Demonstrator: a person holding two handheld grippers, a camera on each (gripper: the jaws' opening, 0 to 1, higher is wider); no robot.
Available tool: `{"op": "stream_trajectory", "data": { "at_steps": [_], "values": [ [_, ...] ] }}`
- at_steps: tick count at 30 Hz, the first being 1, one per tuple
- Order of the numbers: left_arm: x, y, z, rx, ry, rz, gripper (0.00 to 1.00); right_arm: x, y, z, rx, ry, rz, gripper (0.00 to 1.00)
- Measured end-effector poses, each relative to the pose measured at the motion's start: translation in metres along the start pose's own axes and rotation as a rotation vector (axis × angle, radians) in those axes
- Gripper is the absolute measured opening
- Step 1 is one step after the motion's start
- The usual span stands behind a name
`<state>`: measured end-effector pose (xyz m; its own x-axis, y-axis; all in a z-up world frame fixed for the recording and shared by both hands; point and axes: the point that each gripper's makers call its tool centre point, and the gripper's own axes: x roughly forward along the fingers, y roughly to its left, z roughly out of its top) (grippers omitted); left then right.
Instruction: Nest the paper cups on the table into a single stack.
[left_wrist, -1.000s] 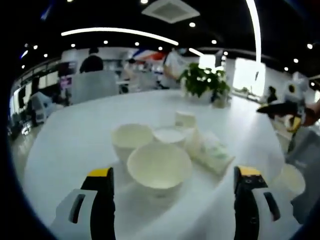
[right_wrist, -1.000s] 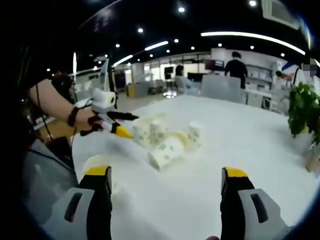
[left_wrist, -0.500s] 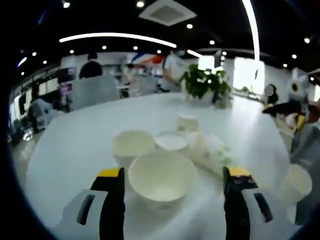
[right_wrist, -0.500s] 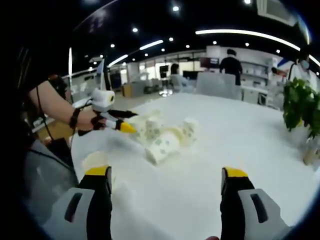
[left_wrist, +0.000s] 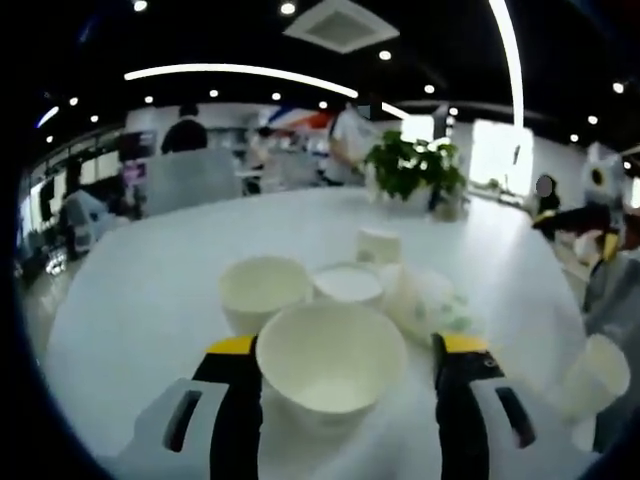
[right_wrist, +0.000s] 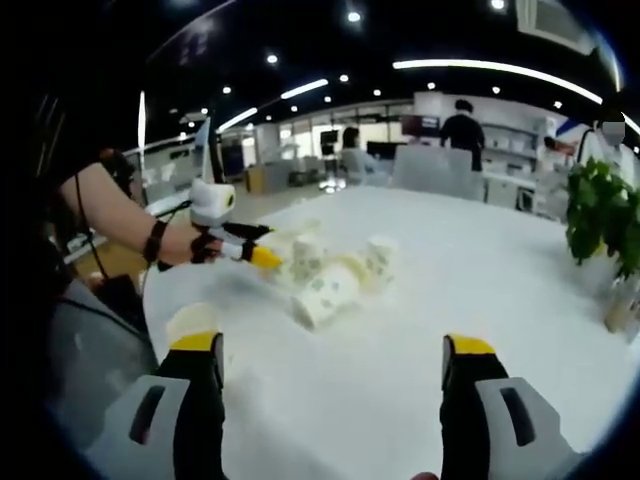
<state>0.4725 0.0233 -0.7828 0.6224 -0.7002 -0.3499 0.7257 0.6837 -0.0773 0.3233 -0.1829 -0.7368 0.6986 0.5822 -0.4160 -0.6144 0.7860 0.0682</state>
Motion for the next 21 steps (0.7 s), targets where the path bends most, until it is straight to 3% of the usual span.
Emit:
{"op": "stream_trajectory", "data": {
  "at_steps": [21],
  "values": [
    [-0.0032, -0.0012, -0.0015, 0.029, -0.001, -0.012, 0.50, 0.0070, 0.0030, 0.0035, -0.005, -0.001, 0.017, 0.87]
  ]
}}
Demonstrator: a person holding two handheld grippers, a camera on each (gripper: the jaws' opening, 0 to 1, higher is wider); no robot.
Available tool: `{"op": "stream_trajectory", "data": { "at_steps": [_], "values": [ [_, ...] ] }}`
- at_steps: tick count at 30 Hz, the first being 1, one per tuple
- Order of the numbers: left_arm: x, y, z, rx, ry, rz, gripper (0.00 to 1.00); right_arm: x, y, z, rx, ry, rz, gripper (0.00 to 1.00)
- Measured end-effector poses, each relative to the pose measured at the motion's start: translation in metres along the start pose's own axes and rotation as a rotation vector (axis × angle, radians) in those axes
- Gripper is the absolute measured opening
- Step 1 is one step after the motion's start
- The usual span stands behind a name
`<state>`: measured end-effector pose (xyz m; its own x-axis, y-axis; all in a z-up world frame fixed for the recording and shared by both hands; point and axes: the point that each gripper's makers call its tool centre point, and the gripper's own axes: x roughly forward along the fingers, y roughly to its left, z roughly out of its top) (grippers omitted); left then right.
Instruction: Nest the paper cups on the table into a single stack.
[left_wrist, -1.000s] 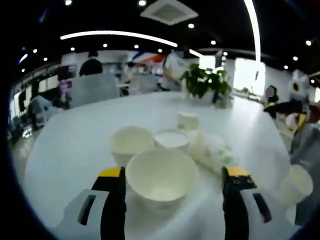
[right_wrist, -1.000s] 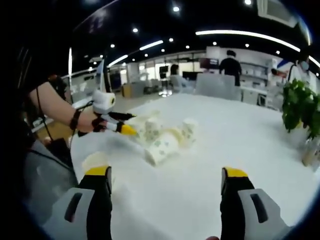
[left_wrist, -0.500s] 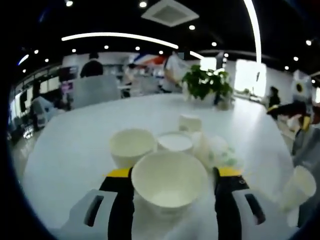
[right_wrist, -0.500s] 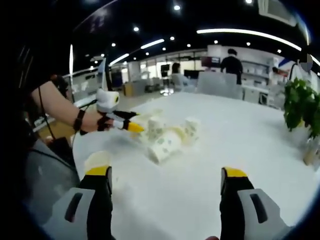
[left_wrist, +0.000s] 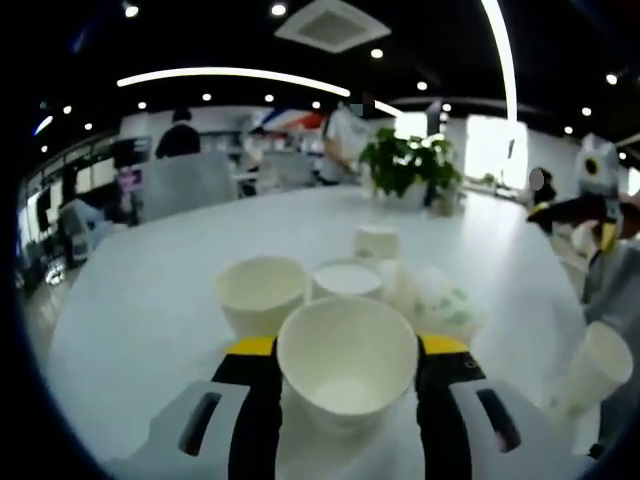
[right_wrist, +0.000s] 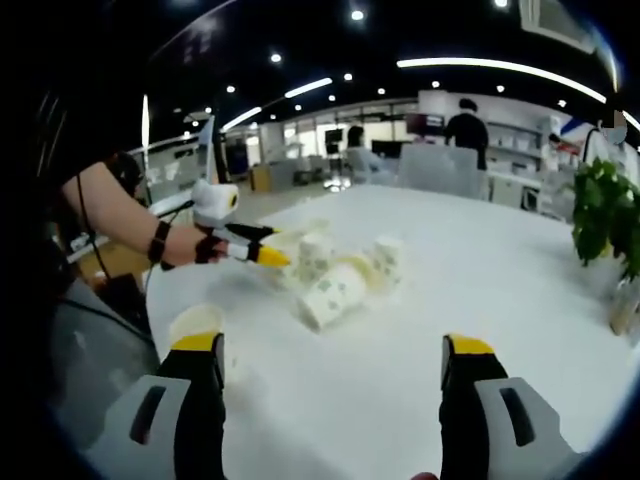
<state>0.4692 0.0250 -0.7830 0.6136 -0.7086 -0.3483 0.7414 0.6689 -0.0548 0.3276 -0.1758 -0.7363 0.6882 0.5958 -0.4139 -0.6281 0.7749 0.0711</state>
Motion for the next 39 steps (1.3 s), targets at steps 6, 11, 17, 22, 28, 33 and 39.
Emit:
{"op": "stream_trajectory", "data": {
  "at_steps": [6, 11, 17, 22, 28, 33, 39],
  "values": [
    [-0.003, 0.000, -0.002, -0.007, 0.004, -0.002, 0.49, -0.002, 0.000, -0.002, 0.004, 0.001, -0.003, 0.87],
    [-0.008, 0.002, 0.000, 0.004, 0.004, 0.009, 0.49, -0.002, 0.000, 0.000, 0.007, -0.005, -0.004, 0.87],
    [-0.017, 0.001, 0.008, 0.009, -0.004, 0.014, 0.49, -0.001, 0.001, 0.005, 0.008, -0.022, -0.006, 0.87],
    [-0.026, -0.003, 0.017, 0.008, -0.015, 0.007, 0.49, 0.001, 0.004, 0.009, 0.004, -0.028, -0.001, 0.87],
    [-0.038, -0.012, 0.030, 0.039, -0.023, -0.005, 0.48, 0.002, 0.010, 0.010, -0.007, -0.032, 0.002, 0.86],
    [-0.049, -0.021, 0.045, 0.049, -0.039, -0.006, 0.49, 0.002, 0.016, 0.007, -0.006, -0.033, 0.005, 0.86],
    [-0.057, -0.041, 0.058, 0.060, -0.056, -0.036, 0.48, 0.003, 0.021, 0.006, -0.004, -0.038, 0.004, 0.87]
  ]
}}
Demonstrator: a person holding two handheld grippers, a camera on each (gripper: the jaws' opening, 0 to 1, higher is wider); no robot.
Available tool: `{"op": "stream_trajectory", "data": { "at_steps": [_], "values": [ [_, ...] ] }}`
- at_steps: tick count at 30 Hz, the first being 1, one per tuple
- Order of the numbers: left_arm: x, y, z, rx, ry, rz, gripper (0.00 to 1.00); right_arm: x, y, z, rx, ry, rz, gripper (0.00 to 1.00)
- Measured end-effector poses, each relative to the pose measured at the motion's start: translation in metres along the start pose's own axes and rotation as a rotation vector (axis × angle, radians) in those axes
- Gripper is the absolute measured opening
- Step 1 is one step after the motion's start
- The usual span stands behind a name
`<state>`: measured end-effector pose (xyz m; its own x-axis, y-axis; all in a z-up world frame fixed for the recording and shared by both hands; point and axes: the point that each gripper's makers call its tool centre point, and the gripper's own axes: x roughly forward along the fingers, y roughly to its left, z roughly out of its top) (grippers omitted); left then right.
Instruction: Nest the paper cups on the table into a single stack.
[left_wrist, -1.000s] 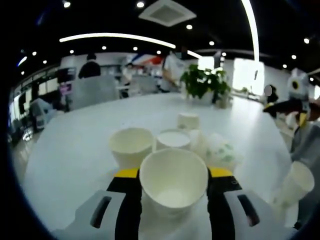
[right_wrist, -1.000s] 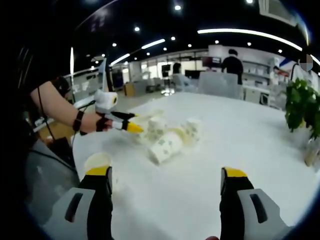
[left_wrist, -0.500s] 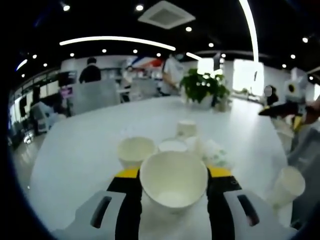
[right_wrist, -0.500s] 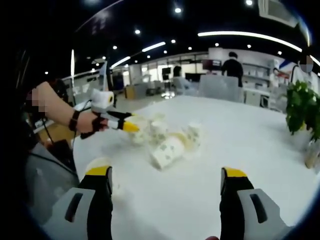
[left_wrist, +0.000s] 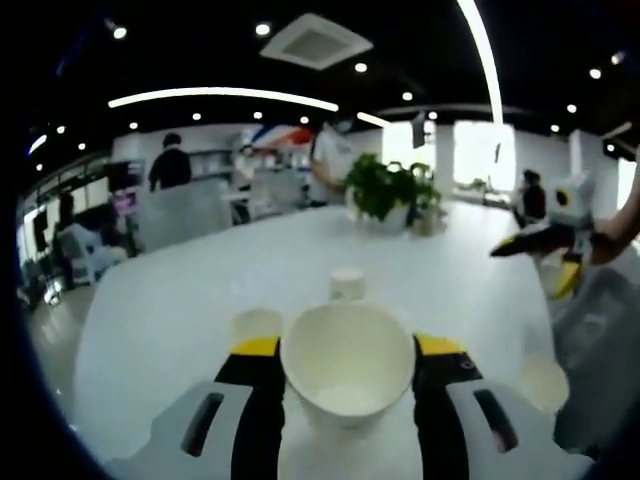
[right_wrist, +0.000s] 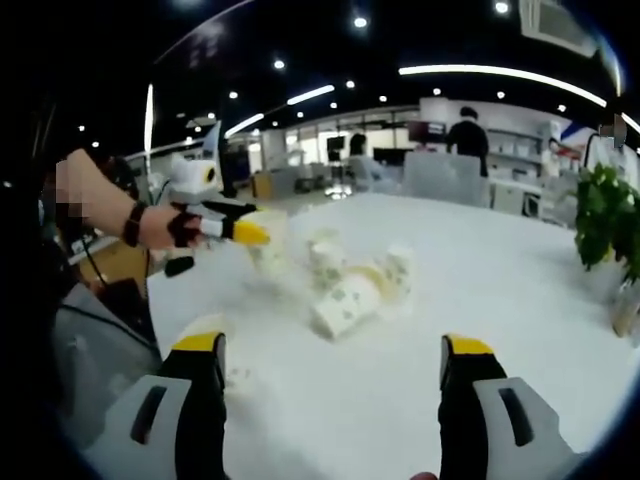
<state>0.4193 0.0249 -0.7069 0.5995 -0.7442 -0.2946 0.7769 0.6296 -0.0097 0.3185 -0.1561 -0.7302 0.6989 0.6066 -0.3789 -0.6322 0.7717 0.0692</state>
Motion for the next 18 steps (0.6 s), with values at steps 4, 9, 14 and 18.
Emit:
{"op": "stream_trajectory", "data": {
  "at_steps": [4, 9, 14, 18],
  "values": [
    [-0.005, -0.010, 0.008, 0.020, -0.011, -0.012, 0.48, 0.001, 0.001, 0.004, -0.002, -0.009, -0.006, 0.89],
    [-0.009, -0.016, 0.010, 0.016, -0.022, -0.027, 0.48, 0.000, 0.004, 0.009, -0.008, -0.024, -0.016, 0.92],
    [-0.016, -0.026, 0.016, 0.016, -0.027, -0.050, 0.48, -0.002, 0.006, 0.011, -0.005, -0.035, -0.020, 0.95],
    [-0.021, -0.038, 0.020, 0.033, -0.025, -0.082, 0.47, -0.003, 0.007, 0.012, -0.004, -0.040, -0.024, 0.98]
  ]
}}
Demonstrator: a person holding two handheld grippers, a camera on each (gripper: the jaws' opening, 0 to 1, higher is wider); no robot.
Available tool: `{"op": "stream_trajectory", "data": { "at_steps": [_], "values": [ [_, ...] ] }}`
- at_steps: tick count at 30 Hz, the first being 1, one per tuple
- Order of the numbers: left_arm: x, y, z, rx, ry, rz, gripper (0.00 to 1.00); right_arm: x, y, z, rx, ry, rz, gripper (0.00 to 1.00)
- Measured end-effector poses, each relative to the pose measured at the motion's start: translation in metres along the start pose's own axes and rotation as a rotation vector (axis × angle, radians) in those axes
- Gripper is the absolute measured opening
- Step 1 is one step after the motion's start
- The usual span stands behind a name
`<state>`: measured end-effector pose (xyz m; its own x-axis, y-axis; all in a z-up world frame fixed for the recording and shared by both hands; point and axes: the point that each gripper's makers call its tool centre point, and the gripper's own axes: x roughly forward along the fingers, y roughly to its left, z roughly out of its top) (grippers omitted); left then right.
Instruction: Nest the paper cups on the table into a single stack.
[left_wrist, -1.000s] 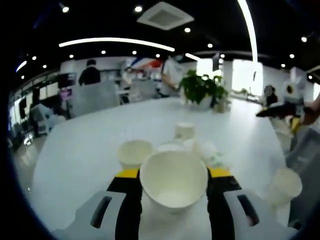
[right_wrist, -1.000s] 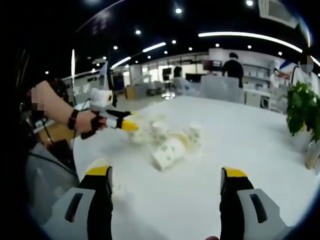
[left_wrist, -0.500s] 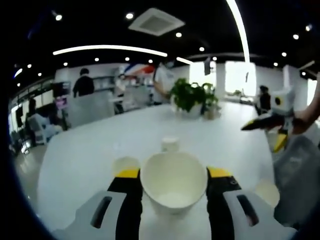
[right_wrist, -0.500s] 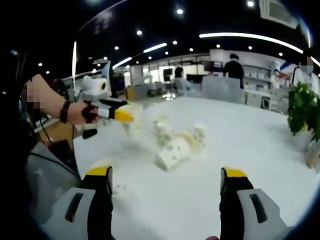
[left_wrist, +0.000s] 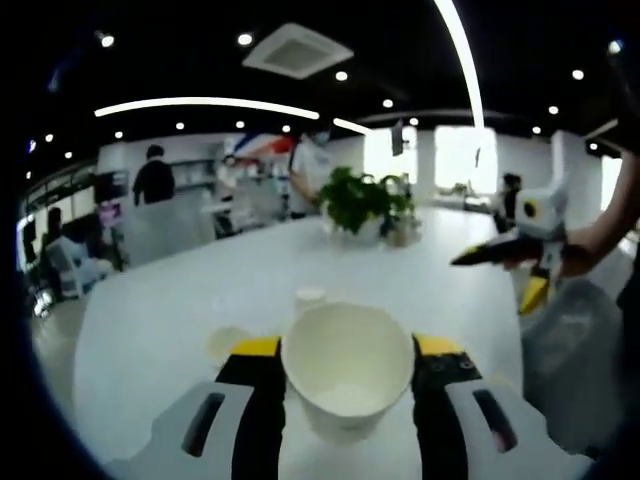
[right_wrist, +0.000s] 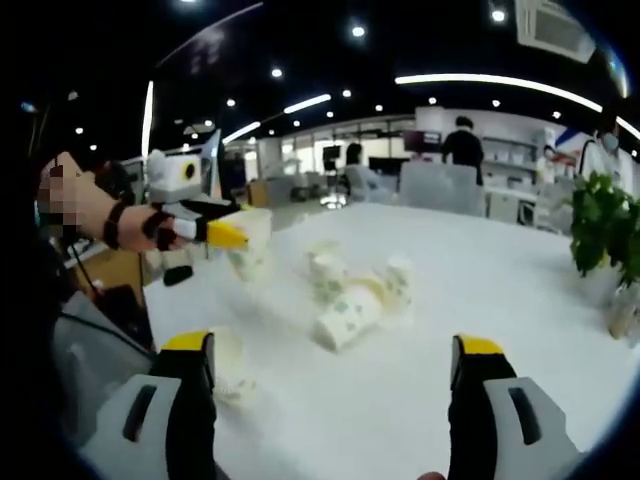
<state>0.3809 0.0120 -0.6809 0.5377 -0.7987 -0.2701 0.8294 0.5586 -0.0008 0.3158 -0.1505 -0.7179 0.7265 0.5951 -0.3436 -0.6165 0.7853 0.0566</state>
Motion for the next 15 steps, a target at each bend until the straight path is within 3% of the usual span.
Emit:
{"op": "stream_trajectory", "data": {
  "at_steps": [15],
  "values": [
    [-0.003, -0.030, 0.019, -0.004, -0.026, -0.103, 0.47, -0.001, 0.000, 0.003, -0.012, -0.015, -0.007, 1.00]
  ]
}}
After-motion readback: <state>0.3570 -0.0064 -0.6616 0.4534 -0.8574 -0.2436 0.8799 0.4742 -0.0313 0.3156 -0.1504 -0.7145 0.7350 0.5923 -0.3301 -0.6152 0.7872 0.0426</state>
